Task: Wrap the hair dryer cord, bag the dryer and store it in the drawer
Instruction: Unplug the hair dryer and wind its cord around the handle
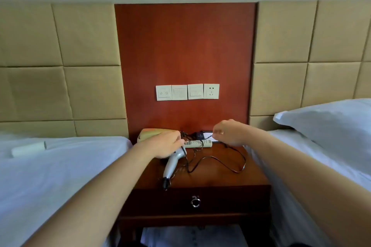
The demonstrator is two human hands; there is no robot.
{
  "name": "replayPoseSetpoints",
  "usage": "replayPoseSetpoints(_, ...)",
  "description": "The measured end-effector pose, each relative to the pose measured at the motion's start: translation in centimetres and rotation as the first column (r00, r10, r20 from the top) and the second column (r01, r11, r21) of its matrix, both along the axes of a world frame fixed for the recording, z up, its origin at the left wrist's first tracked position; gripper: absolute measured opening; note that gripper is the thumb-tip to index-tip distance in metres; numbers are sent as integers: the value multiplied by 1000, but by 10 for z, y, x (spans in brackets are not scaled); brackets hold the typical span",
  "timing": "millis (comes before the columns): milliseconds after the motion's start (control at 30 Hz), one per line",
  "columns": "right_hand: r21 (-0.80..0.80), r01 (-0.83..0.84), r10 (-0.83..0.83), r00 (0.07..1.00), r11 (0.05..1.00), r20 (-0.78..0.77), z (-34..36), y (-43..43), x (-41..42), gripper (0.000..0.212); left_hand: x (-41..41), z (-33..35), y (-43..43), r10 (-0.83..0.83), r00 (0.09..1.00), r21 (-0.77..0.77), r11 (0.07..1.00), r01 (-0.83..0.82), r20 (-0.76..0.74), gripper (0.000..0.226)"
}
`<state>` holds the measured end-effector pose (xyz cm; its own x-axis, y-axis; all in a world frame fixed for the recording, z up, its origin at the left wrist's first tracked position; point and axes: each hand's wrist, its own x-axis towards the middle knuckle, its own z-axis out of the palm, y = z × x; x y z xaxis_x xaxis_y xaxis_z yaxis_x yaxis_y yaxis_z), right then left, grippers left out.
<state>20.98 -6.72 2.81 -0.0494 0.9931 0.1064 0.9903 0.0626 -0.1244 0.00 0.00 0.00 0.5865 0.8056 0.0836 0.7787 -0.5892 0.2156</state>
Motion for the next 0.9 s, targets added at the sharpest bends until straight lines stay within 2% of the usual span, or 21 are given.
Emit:
replayPoseSetpoints(133,-28,-10,11,1000,1000,1,-19,6,-2,32,-2,-28,9,45,998,-91,995,-41,51,34)
replayPoseSetpoints(267,-36,-47,45,998,998,-53,-50,26,1,29,0,-64,30,143,983,-142,982,-125,118,27)
replayPoseSetpoints(433,18,-75,77,980,997,-184,-106,59,11,22,8,-119,61,291,950,-235,937,-259,112,36)
replayPoseSetpoints(633,94,-120,139,963,988,-230,-151,90,5,23,23,-155,91,409,895,-281,893,-352,177,36)
replayPoseSetpoints(733,130,-102,129,966,986,-224,-164,102,0,25,28,-160,108,455,874,-264,875,-405,171,40)
replayPoseSetpoints(900,233,44,-16,993,972,-121,-180,115,-5,32,31,-168,128,473,878,-249,861,-442,75,38)
